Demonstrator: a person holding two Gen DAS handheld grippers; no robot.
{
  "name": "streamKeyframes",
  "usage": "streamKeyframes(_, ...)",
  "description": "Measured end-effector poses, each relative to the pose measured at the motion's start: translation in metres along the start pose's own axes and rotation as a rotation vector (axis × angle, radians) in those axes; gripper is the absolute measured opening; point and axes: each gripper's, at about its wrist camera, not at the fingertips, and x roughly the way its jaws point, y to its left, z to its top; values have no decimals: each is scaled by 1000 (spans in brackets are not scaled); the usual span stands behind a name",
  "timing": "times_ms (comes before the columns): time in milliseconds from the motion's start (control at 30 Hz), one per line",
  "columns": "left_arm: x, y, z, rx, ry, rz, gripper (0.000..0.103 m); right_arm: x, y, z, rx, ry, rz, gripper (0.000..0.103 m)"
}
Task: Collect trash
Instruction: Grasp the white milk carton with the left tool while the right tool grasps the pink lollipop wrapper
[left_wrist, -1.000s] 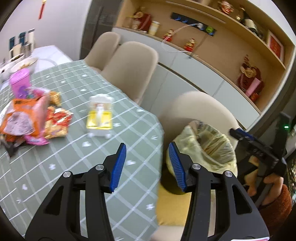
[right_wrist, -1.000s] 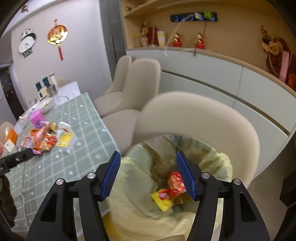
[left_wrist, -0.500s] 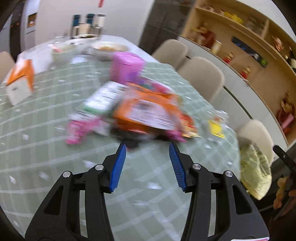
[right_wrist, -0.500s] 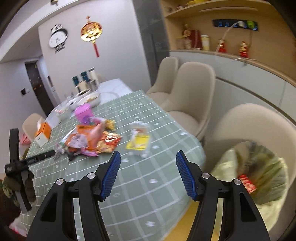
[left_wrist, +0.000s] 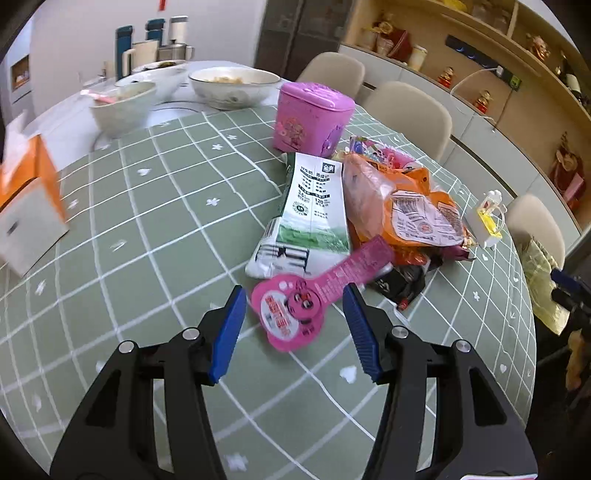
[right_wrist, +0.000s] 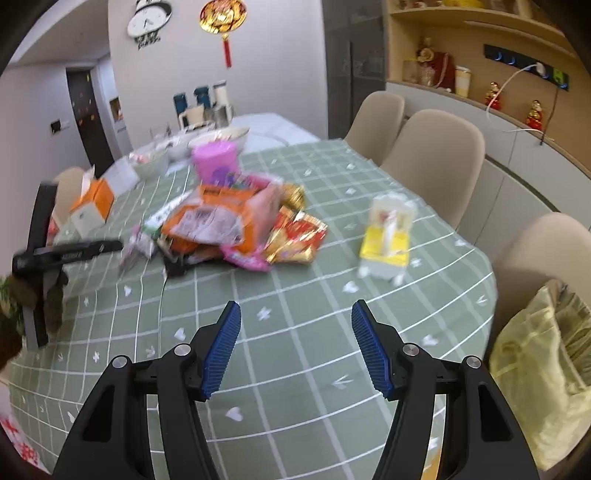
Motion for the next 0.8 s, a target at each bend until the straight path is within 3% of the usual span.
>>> streamKeyframes(133,5,15,18,-51,-14,-19,52,14,21,-4,-31,17,14,59)
streamKeyframes(300,31,6,55,-18,2,-18,52,39,43,-3,-8,43,19,59)
streamKeyframes(400,59,-6,72,-2,65,-46,53,43,52,-4,-30,51,15,59)
streamKeyframes(567,85,-19,91,6,112,5,57,47,51,-14,-24,74,15,59)
streamKeyframes(700,92,-20,90,-70,202,-83,57,53,49,-17,5,87,35,59)
streamKeyframes(800,90,-24,84,-80,227,-81,56,57,53,-15,-3,87,51,59)
